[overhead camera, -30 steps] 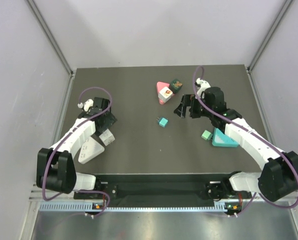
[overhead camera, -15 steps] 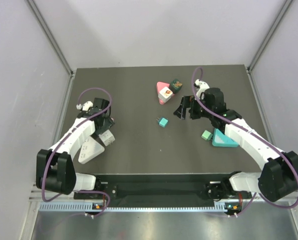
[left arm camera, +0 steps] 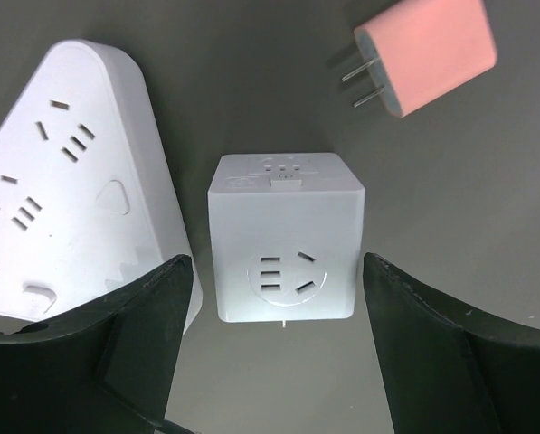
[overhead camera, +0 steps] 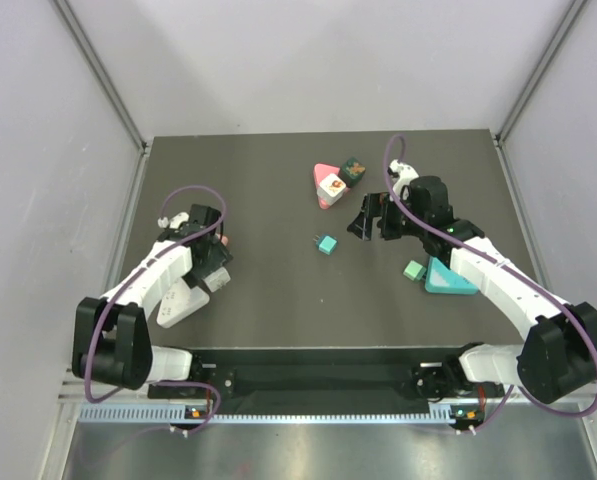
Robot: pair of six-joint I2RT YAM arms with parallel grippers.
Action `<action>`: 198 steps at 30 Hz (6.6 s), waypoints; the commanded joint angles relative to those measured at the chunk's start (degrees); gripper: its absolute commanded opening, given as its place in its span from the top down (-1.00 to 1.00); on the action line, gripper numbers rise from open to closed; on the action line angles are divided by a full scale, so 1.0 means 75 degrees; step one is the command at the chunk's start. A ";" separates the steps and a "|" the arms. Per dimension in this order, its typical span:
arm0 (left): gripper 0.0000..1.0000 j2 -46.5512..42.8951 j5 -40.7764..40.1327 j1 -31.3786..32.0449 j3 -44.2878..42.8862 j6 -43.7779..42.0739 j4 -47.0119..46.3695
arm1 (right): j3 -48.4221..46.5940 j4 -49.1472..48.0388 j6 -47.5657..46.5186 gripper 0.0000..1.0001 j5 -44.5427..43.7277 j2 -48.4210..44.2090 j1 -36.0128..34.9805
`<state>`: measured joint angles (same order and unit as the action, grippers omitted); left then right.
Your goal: Insert the plug
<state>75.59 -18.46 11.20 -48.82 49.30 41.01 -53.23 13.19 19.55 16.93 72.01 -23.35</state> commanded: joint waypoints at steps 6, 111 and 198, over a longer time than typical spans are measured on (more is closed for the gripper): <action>-0.05 0.0304 0.0468 0.0041 0.0169 -0.0350 -0.0780 | -0.0027 -0.0059 -0.0099 -0.99 0.0133 -0.0086 -0.0003; 1.00 -0.2392 0.0856 0.6252 0.0802 -0.6784 -0.6230 | -0.3543 0.2953 -0.1224 -0.05 0.3637 0.2235 -0.1785; -0.75 -0.4009 0.1512 0.6428 0.0029 -0.6245 -0.4309 | -0.3180 0.6304 -1.0119 1.00 0.2043 0.2856 0.5106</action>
<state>45.52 -6.90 59.05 -48.84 2.00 10.76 -73.91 59.72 -53.87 29.06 92.42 13.85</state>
